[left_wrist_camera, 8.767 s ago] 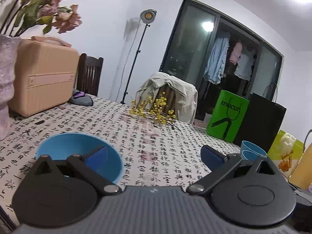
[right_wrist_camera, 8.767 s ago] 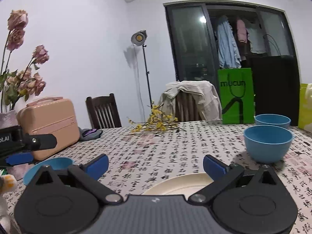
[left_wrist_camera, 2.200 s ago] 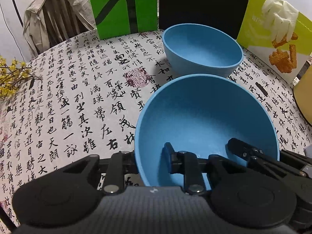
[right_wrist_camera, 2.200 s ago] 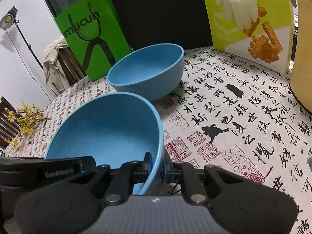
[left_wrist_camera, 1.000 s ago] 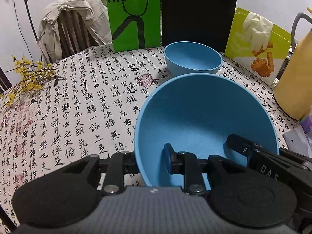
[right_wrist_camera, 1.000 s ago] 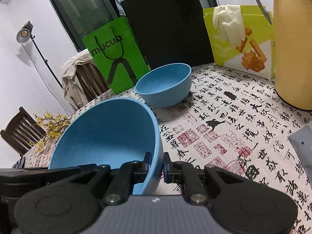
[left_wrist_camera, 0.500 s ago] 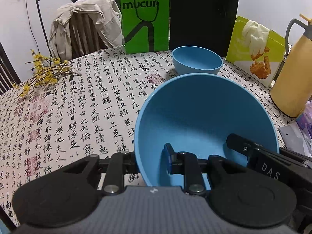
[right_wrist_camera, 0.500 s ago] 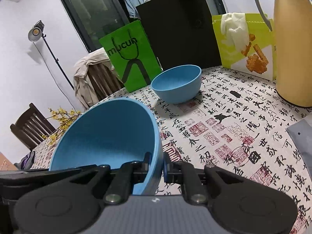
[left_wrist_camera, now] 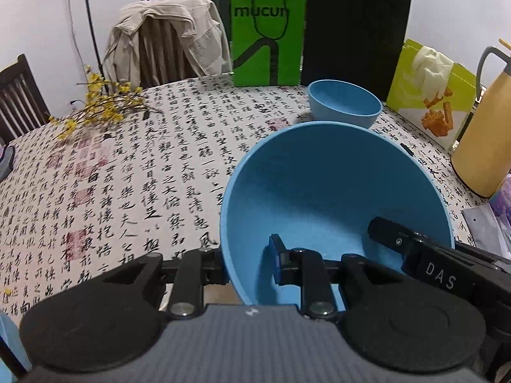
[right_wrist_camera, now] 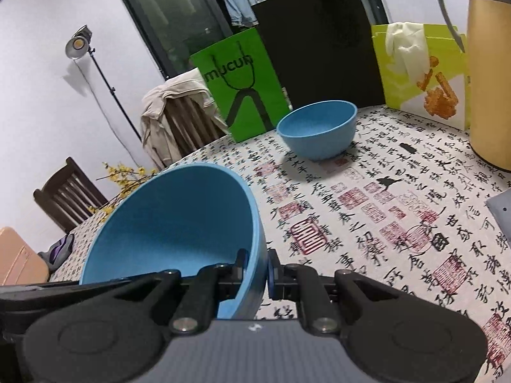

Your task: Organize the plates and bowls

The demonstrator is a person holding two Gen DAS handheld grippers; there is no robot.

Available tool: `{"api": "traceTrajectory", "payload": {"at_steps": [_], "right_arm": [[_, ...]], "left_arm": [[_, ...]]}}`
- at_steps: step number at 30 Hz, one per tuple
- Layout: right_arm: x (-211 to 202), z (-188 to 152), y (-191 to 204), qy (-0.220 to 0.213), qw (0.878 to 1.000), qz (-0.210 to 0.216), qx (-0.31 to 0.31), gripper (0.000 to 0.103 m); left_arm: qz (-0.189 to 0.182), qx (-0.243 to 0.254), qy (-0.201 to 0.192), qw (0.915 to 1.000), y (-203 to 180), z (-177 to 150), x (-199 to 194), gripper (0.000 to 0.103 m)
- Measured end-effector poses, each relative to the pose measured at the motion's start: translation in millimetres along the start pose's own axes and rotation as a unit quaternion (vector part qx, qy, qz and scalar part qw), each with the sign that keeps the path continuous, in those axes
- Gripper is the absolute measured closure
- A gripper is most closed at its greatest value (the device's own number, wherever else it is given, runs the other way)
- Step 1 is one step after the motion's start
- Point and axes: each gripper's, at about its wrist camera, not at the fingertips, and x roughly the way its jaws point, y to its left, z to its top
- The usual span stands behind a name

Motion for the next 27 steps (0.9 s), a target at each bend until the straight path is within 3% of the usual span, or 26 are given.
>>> {"api": "traceTrajectory", "payload": {"at_steps": [13,27], "right_arm": [[4.1,-11.5,38.7,0.01,0.999,0.036,-0.026,0.091],[-9.6,-25.4,68.3,0.007,0.998,0.046,-0.045,0.091]], "left_arm": [[0.03,-0.042,-0.014,0.9986,41.4,-12.5,-22.3,0.08],[0.028,-0.056,-0.035,0.9974,67.0,-25.7,-49.6,0.08]]}}
